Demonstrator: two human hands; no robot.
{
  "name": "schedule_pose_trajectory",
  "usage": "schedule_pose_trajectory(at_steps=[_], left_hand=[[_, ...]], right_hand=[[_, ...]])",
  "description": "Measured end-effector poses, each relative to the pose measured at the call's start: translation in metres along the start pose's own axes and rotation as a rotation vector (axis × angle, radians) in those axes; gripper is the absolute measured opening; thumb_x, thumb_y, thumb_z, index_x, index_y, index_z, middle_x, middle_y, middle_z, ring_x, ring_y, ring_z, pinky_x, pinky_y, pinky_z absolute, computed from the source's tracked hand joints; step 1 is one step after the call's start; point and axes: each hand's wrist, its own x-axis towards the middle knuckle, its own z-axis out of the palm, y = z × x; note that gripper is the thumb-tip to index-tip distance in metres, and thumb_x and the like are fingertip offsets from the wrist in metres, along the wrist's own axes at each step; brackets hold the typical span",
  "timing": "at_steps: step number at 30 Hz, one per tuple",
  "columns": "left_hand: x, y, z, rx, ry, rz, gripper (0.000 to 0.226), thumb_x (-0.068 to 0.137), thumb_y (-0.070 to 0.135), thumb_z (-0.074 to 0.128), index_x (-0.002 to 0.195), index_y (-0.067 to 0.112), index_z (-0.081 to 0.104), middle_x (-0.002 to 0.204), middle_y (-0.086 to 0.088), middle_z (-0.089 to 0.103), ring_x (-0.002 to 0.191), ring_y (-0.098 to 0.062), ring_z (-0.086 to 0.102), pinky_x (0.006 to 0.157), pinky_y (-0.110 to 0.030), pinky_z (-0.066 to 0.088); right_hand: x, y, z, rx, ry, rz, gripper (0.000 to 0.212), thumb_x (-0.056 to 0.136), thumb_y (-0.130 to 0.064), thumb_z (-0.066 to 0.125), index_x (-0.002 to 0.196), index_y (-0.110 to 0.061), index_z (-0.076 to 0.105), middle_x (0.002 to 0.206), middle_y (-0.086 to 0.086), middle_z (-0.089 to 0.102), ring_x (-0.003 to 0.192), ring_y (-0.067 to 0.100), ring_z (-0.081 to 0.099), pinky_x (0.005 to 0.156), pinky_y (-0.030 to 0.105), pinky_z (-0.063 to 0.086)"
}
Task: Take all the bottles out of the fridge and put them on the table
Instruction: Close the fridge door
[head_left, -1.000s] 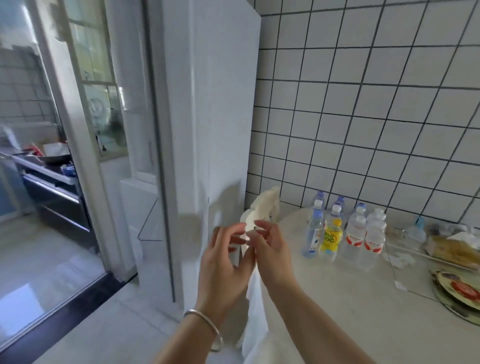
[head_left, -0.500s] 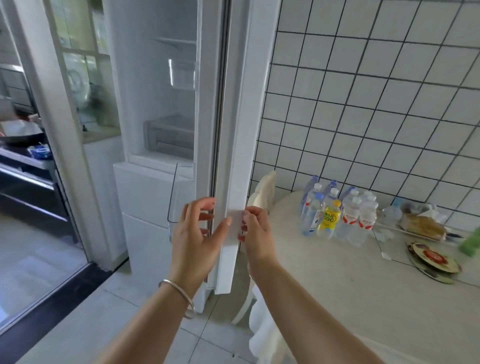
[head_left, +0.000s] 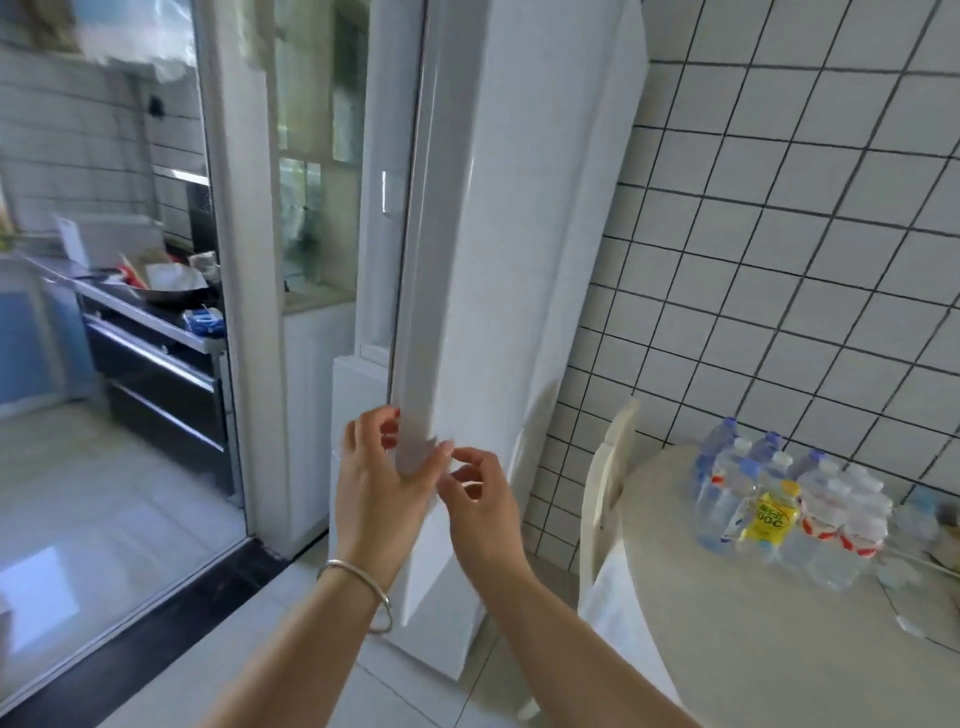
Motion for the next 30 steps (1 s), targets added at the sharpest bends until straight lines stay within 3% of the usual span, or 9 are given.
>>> schedule_pose_trajectory(at_steps=[5, 9, 13, 15, 18, 21, 26, 30], left_hand=[[0.049, -0.037, -0.029, 0.060, 0.053, 0.003, 0.047, 0.075, 0.039, 0.071, 0.112, 0.023, 0.046, 0.109, 0.005, 0.051, 0.096, -0.015, 0.054, 0.079, -0.028, 0.047], [0.099, -0.075, -0.054, 0.085, 0.072, 0.016, 0.037, 0.081, 0.032, 0.068, 0.109, 0.027, 0.045, 0.110, 0.004, 0.052, 0.096, -0.016, 0.057, 0.077, -0.028, 0.050], [0.169, -0.114, -0.077, 0.062, 0.038, -0.030, 0.040, 0.080, 0.031, 0.068, 0.113, 0.017, 0.051, 0.113, -0.006, 0.059, 0.096, -0.020, 0.060, 0.075, -0.024, 0.051], [0.205, -0.129, -0.086, -0.001, -0.009, -0.092, 0.041, 0.075, 0.039, 0.070, 0.108, 0.022, 0.053, 0.111, -0.006, 0.062, 0.096, -0.020, 0.062, 0.078, -0.028, 0.054], [0.251, -0.148, -0.092, -0.032, -0.056, -0.182, 0.071, 0.057, 0.065, 0.072, 0.112, 0.026, 0.053, 0.112, -0.001, 0.063, 0.101, -0.021, 0.063, 0.086, -0.044, 0.054], [0.285, -0.165, -0.087, 0.003, -0.041, -0.193, 0.088, 0.056, 0.071, 0.067, 0.126, 0.021, 0.047, 0.118, -0.001, 0.060, 0.107, -0.019, 0.060, 0.091, -0.044, 0.052], [0.341, -0.192, -0.070, 0.024, -0.030, -0.218, 0.065, 0.077, 0.053, 0.065, 0.126, 0.015, 0.046, 0.118, -0.004, 0.057, 0.104, -0.022, 0.058, 0.086, -0.037, 0.049], [0.392, -0.219, -0.058, -0.051, -0.107, -0.194, 0.042, 0.081, 0.046, 0.065, 0.109, 0.019, 0.052, 0.101, 0.000, 0.061, 0.089, -0.016, 0.060, 0.067, -0.026, 0.045]], right_hand=[[0.043, -0.008, 0.053, -0.193, 0.034, -0.167, 0.027, 0.089, -0.036, 0.055, 0.113, -0.026, 0.048, 0.110, -0.014, 0.049, 0.103, 0.007, 0.050, 0.087, 0.025, 0.045], [0.088, -0.010, 0.091, -0.361, 0.150, -0.508, 0.038, 0.085, -0.029, 0.058, 0.120, -0.019, 0.048, 0.118, -0.006, 0.044, 0.107, 0.008, 0.037, 0.092, 0.023, 0.038], [0.142, -0.018, 0.139, -0.531, 0.303, -0.853, 0.044, 0.079, -0.036, 0.061, 0.119, -0.019, 0.049, 0.126, 0.006, 0.046, 0.114, 0.020, 0.040, 0.090, 0.031, 0.038], [0.171, -0.020, 0.159, -0.603, 0.337, -0.948, 0.046, 0.080, -0.038, 0.061, 0.121, -0.021, 0.049, 0.133, 0.006, 0.040, 0.120, 0.025, 0.041, 0.095, 0.037, 0.038], [0.211, -0.015, 0.179, -0.756, 0.310, -0.942, 0.056, 0.079, -0.039, 0.062, 0.129, -0.024, 0.043, 0.144, 0.005, 0.028, 0.132, 0.030, 0.031, 0.102, 0.052, 0.037], [0.242, -0.008, 0.191, -0.886, 0.265, -0.847, 0.071, 0.076, -0.039, 0.067, 0.138, -0.026, 0.035, 0.151, 0.004, 0.017, 0.138, 0.029, 0.018, 0.108, 0.058, 0.028], [0.294, 0.003, 0.193, -0.992, 0.321, -0.729, 0.090, 0.071, -0.042, 0.073, 0.144, -0.026, 0.023, 0.154, 0.004, 0.006, 0.141, 0.029, 0.007, 0.109, 0.059, 0.018], [0.333, 0.014, 0.197, -0.974, 0.436, -0.635, 0.103, 0.066, -0.043, 0.078, 0.146, -0.027, 0.014, 0.154, 0.004, 0.002, 0.141, 0.030, 0.006, 0.110, 0.059, 0.013]])
